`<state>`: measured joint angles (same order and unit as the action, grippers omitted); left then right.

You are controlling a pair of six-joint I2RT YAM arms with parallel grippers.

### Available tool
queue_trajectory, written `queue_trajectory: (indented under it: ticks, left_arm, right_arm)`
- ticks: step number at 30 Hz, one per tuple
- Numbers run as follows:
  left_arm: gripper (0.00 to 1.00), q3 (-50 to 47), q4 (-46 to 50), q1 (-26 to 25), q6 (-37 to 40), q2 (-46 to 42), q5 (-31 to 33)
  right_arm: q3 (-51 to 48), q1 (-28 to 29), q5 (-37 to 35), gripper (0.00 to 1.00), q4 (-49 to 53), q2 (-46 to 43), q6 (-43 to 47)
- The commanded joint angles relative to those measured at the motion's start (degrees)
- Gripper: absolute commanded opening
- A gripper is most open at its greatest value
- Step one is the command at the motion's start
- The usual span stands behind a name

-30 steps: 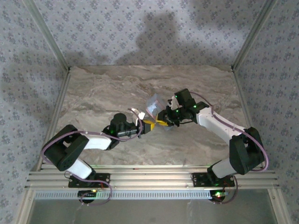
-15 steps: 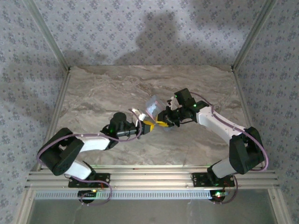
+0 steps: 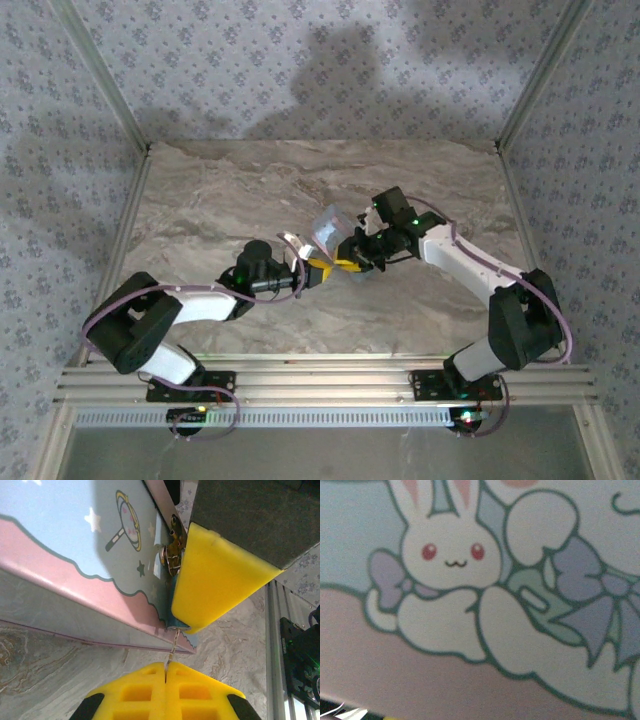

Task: Unlock a padlock with a key

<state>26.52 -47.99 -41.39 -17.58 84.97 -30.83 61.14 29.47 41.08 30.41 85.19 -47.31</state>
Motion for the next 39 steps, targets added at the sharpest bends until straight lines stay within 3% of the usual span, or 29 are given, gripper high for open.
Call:
queue_trajectory:
  ticks: [1,15,28,39]
  left_arm:
    - [0.0,3.6,-9.3,-0.5,-0.3,0.9,0.8]
    - [0.0,3.2,-18.7,0.4,-9.5,2.2,-2.3]
    - [0.0,4.6,-19.9,0.6,-8.3,8.1,-2.6]
    - [0.0,2.7,-16.0,1.5,-4.1,3.3,0.1]
  right_arm:
    - [2.8,1.5,5.1,0.0,5.1,0.8,1.8]
    - [4.2,1.4,3.9,0.0,6.2,3.0,0.4]
    - [3.7,0.6,7.8,0.0,2.7,3.0,-1.6]
    - [3.4,0.0,8.2,0.0,3.3,2.7,-0.8]
